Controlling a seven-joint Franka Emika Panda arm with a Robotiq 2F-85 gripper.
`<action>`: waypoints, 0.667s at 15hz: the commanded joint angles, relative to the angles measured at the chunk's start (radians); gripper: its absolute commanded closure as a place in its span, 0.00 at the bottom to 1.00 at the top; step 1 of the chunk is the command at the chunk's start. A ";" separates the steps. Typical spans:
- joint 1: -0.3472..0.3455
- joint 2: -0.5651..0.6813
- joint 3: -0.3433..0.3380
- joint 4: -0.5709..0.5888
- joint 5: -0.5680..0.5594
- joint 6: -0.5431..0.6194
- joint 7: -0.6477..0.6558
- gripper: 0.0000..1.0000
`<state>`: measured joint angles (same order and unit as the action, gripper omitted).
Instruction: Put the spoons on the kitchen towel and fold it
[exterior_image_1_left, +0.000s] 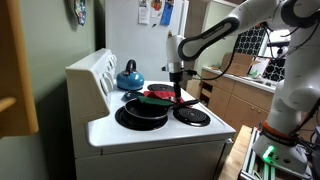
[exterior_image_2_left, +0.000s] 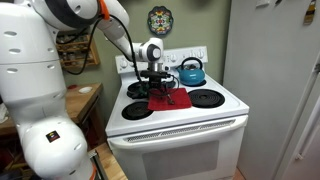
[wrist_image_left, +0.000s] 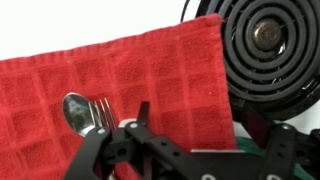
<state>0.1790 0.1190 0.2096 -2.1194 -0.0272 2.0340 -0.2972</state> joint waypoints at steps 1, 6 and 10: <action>-0.003 -0.011 -0.003 -0.033 0.011 0.045 -0.016 0.13; -0.002 -0.009 -0.004 -0.033 -0.001 0.045 -0.008 0.27; -0.005 -0.016 -0.009 -0.033 -0.007 0.051 -0.003 0.55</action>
<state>0.1771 0.1217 0.2072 -2.1271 -0.0282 2.0591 -0.2976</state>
